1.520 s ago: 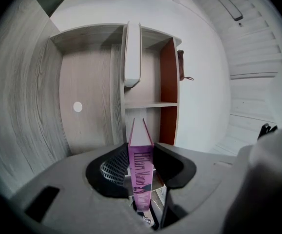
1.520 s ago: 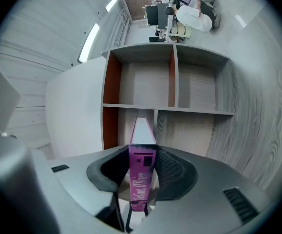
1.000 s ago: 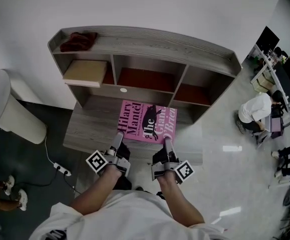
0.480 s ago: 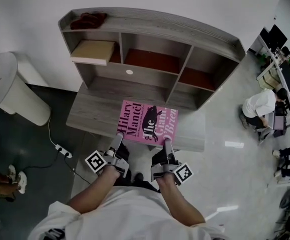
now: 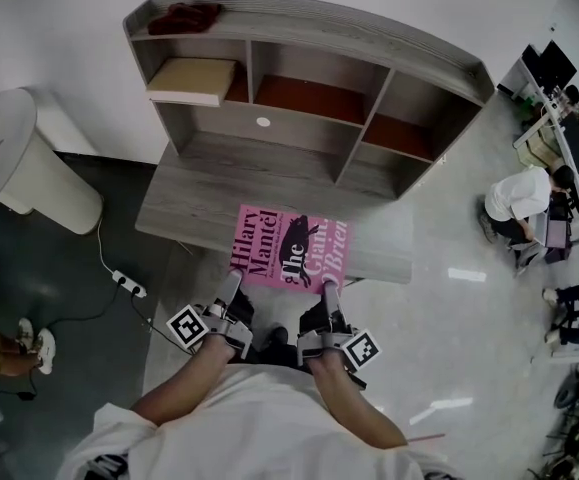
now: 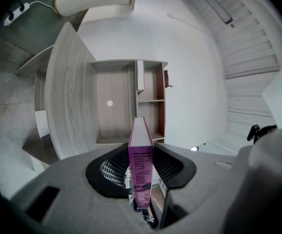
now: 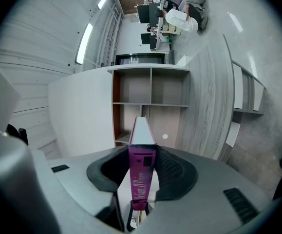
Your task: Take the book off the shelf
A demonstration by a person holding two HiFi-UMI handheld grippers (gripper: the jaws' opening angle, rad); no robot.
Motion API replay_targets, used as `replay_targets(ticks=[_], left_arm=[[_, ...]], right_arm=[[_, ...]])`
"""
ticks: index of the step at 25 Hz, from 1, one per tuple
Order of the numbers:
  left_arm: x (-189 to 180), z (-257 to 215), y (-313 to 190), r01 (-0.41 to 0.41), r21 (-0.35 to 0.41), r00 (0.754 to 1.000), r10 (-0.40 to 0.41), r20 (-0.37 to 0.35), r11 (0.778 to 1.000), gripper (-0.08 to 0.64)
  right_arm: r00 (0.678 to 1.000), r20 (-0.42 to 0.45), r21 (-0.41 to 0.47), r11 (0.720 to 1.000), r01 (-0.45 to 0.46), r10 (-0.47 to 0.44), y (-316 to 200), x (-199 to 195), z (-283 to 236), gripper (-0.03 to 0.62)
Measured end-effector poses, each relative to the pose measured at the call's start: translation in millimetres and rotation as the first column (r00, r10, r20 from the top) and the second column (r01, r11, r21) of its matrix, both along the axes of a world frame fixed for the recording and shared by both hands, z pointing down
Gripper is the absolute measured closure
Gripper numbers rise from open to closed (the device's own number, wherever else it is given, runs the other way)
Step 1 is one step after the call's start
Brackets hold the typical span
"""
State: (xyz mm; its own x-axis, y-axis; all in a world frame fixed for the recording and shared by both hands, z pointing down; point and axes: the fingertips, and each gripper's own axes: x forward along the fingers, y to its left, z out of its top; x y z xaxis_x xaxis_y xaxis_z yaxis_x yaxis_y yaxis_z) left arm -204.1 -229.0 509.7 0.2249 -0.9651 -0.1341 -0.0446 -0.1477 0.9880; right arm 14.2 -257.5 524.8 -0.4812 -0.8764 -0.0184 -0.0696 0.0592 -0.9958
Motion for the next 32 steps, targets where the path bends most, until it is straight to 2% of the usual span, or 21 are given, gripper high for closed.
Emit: replay_targets(ticks=[16, 32], left_arm=[[-2.3, 4.9, -4.5, -0.049, -0.057, 0.999, 0.049, -0.010, 0.997, 0.405], [-1.9, 2.4, -1.5, -0.031, -0.038, 1.000, 0.031, 0.006, 0.999, 0.405]], right_arm=[[1.000, -0.010, -0.045, 0.999, -0.030, 0.030, 6.3, -1.0, 5.5, 0.436], [1.000, 0.000, -0.018, 1.000, -0.023, 0.023, 3.2, 0.8, 0.7, 0.437]])
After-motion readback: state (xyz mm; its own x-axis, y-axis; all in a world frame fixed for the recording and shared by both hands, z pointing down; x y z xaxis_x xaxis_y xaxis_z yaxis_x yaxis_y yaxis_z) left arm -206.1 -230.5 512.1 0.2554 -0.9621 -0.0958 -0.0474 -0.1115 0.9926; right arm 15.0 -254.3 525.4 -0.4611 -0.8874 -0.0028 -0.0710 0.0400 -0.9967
